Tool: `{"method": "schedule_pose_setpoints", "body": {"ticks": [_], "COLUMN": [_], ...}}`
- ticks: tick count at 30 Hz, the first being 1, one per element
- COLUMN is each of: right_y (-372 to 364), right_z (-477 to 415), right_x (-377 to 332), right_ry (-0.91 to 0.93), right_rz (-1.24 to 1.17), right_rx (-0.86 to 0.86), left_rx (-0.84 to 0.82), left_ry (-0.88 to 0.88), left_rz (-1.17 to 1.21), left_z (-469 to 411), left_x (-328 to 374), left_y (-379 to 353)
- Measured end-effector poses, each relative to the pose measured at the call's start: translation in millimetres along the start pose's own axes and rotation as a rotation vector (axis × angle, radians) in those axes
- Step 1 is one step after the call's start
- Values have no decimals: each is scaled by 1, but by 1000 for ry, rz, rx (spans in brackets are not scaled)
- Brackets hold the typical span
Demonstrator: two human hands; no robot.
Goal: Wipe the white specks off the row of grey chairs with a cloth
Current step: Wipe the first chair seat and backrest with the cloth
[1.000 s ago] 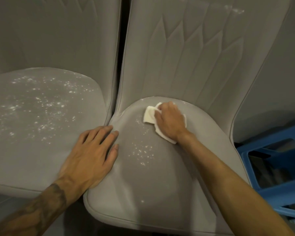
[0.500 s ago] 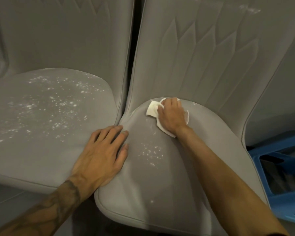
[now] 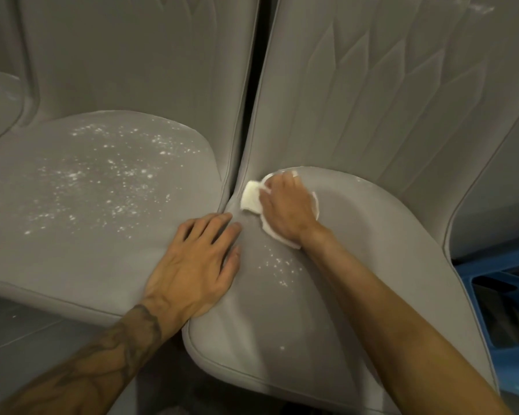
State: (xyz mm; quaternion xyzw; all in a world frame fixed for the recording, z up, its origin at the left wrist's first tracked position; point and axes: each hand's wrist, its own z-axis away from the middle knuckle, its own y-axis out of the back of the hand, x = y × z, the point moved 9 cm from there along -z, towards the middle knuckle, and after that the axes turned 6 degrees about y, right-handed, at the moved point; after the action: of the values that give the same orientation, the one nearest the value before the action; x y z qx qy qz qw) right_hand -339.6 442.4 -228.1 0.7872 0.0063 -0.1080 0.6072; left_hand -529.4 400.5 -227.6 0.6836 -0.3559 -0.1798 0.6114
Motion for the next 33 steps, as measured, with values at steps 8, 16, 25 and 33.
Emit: {"method": "schedule_pose_setpoints", "body": {"ticks": [8, 16, 25, 33], "right_y": [8, 9, 7, 26], "right_z": [2, 45, 44, 52], "right_x": [27, -35, -40, 18], "right_ry": [-43, 273, 90, -156], "right_rz": [19, -112, -6, 25], "right_rx": [-43, 1, 19, -26], "left_rx": [1, 8, 18, 9], "left_ry": [3, -1, 15, 63], "left_rz": [-2, -7, -15, 31], "left_z": [-1, -1, 0, 1], "left_x": [0, -1, -2, -3], "left_y": [1, 0, 1, 2]}}
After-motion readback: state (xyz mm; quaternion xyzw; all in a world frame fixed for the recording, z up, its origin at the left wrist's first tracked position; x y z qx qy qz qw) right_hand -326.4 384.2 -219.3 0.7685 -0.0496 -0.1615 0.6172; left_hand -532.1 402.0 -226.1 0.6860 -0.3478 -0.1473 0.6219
